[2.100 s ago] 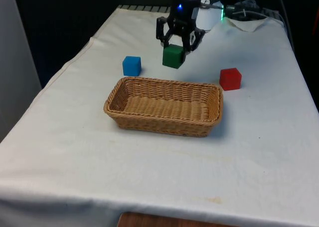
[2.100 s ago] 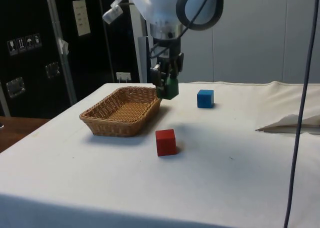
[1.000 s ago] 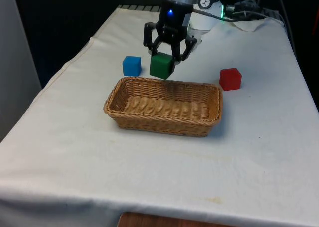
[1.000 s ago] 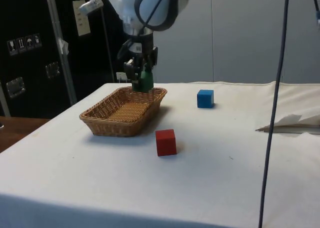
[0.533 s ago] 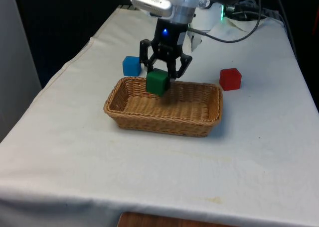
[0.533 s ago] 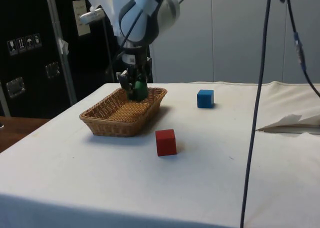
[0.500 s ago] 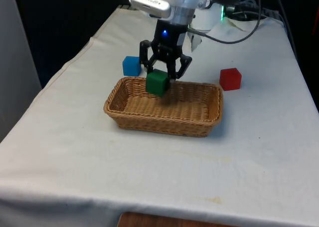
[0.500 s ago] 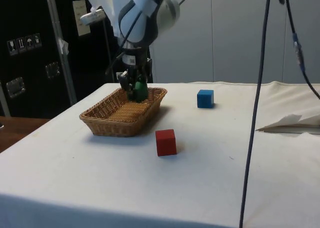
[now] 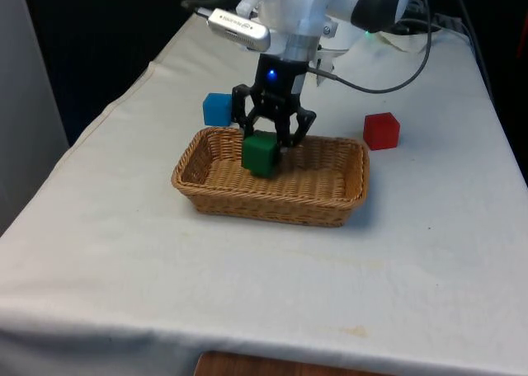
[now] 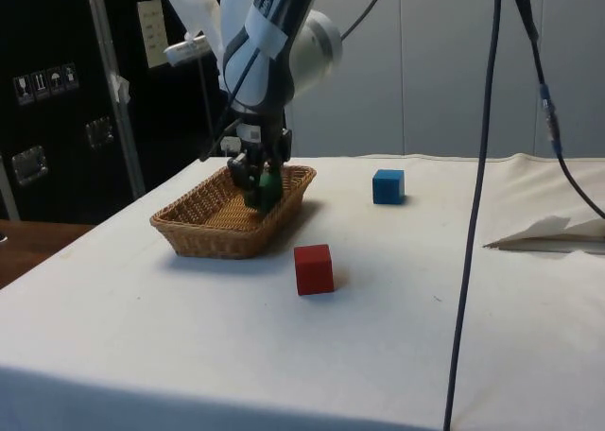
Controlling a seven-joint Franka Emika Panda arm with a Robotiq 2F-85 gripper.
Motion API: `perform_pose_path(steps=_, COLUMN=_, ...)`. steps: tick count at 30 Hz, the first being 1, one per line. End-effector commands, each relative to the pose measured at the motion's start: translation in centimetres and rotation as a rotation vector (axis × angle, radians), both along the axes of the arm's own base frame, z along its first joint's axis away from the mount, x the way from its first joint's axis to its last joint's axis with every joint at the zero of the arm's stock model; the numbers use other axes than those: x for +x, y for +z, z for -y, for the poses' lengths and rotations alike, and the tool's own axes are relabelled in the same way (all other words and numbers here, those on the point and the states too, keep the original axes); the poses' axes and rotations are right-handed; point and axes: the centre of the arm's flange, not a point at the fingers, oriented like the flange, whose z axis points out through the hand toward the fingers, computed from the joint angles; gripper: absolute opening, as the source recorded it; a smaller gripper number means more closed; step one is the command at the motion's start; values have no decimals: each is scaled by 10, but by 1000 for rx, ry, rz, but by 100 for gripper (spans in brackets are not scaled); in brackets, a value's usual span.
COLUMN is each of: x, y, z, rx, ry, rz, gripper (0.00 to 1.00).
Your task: Pick up exactly two blocks and place them into the basket.
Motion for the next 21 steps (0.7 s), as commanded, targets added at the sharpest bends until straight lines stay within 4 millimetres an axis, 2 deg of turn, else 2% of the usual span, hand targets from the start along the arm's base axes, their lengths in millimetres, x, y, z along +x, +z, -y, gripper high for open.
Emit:
perform_pose_path(steps=1, x=1, y=1, z=-1, rx=10, ry=4, rz=11, gripper=0)
perform_pose_path(steps=3, x=1, y=0, z=-1, rx=8, ry=3, rz=9, gripper=9)
perform_pose_path(steps=4, x=1, y=0, z=-2, rx=8, ry=3, rz=9, gripper=27)
perform_pose_path(steps=5, x=0, y=0, z=0, rx=0, ry=-1, rz=0, gripper=37)
perform_pose_path(steps=6, x=1, y=0, z=-1, rx=7, ry=1, rz=9, gripper=37)
perform_pose_path(steps=8, x=1, y=-1, z=-1, rx=6, ry=2, rz=8, gripper=58)
perform_pose_path(steps=9, x=1, y=-1, z=-2, rx=6, ry=2, rz=8, gripper=73)
perform_pose_path(steps=11, x=1, y=-1, z=-1, rx=6, ry=1, rz=8, gripper=94)
perform_pose_path(steps=12, x=1, y=-1, z=-1, rx=5, ry=1, rz=7, gripper=100)
perform_pose_path(steps=19, x=1, y=-1, z=-1, rx=4, ry=1, rz=8, gripper=100)
perform_pose_path(steps=21, x=2, y=10, z=0, rx=2, ry=5, rz=8, gripper=100)
